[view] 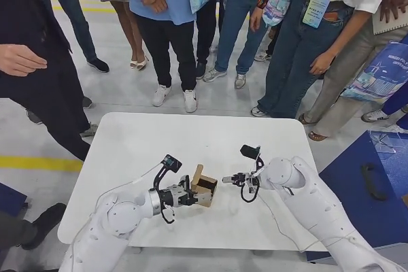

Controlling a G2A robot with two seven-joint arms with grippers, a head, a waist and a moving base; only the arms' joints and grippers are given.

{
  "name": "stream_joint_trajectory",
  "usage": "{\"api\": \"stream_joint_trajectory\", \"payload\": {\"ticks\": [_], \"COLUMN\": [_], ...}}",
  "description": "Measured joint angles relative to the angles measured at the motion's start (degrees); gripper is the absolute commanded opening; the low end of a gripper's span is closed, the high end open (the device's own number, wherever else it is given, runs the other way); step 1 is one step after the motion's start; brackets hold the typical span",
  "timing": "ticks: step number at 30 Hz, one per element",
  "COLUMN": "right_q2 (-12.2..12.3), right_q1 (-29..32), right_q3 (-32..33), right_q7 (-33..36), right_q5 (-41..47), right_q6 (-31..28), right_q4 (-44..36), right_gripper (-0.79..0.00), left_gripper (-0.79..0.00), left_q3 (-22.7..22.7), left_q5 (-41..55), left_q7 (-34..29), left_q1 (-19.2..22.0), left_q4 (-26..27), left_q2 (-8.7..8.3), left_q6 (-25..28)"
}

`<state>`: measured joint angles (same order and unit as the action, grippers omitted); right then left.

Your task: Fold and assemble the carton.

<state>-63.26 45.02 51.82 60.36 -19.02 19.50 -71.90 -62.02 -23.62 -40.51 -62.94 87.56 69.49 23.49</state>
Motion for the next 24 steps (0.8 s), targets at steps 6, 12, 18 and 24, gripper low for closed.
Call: {"api": "stream_joint_trajectory", "payload": {"ticks": [6, 12, 18, 24], "right_q2": [-0.7, -1.2, -1.8, -2.5], "right_q1": [-0.7, -1.1, -1.2, -1.4], "right_q3": [-1.6, -2.6, -3.8, -4.9], "right_q7": [0.6, 1.1, 0.2, -0.5], "right_q5": [0.4, 0.3, -0.1, 0.2], "right_q6": [-0.7, -1.2, -1.3, -1.5], "right_q4": [1.3, 1.7, 2.1, 2.8], "right_gripper": [0.0, 0.0, 0.0, 0.0], "left_gripper": [0.0, 0.0, 0.0, 0.0], "left_q3": [0.6, 2.6, 4.3, 5.1], "left_q5": [-1.9, -0.1, 0.1, -0.2], "left_q7": [-0.2, -2.9, -3.7, -3.5], "left_q1": [1.1, 3.4, 4.4, 4.7], "left_q4": [0.2, -0.9, -1.7, -2.4], "left_q2": [-0.04, 0.28, 0.5, 0.56], "left_q6": [-0.3, 0.0, 0.5, 0.6]}}
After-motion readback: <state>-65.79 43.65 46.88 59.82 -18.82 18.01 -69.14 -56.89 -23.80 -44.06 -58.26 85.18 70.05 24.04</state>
